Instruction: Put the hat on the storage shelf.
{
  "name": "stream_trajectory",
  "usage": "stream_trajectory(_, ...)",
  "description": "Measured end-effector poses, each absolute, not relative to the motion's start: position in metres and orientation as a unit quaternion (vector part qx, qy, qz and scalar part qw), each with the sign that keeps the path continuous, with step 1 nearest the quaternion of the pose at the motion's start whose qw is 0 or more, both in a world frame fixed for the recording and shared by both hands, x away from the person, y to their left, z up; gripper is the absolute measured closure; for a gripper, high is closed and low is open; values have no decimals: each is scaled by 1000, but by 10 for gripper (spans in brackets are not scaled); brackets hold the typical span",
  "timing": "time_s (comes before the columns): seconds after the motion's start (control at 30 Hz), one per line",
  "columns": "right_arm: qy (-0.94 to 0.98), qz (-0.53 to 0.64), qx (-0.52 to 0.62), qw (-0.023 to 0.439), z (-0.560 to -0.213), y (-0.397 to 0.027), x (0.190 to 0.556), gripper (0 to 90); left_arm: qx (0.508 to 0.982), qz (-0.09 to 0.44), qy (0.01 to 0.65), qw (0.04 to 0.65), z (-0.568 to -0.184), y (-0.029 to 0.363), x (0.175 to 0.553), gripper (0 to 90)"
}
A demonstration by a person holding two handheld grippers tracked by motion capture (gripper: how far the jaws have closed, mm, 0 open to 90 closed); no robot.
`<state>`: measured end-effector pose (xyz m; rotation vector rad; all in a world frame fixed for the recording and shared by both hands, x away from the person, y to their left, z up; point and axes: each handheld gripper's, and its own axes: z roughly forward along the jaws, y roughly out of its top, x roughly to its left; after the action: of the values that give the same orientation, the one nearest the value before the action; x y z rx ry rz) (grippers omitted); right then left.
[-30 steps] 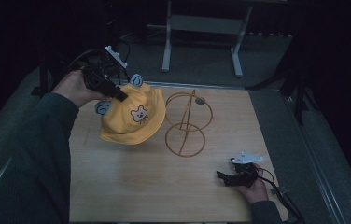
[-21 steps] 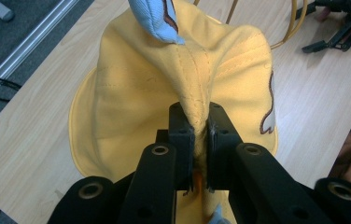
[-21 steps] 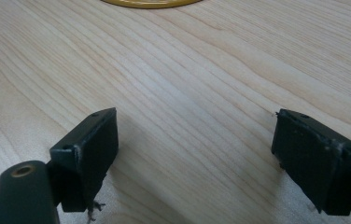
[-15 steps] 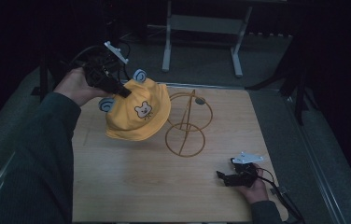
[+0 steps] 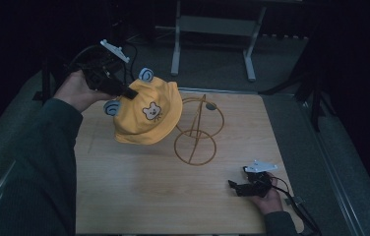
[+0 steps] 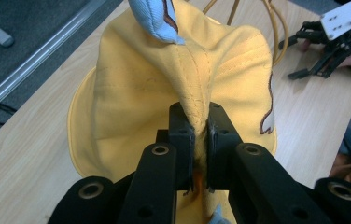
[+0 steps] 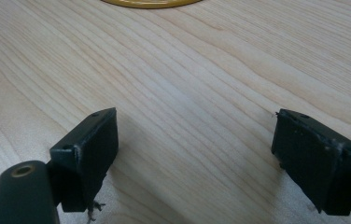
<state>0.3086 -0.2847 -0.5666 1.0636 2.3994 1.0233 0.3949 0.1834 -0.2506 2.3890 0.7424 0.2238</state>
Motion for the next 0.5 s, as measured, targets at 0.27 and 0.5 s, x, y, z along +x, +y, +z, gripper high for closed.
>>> stream_trajectory(0.27, 841, 358, 373, 162, -567, -285, 309, 145, 905, 87, 282, 308, -251, 175, 398, 834)
stream_trajectory(0.5, 841, 358, 373, 161, -567, -285, 309, 145, 904, 92, 278, 310, -244, 165, 399, 833)
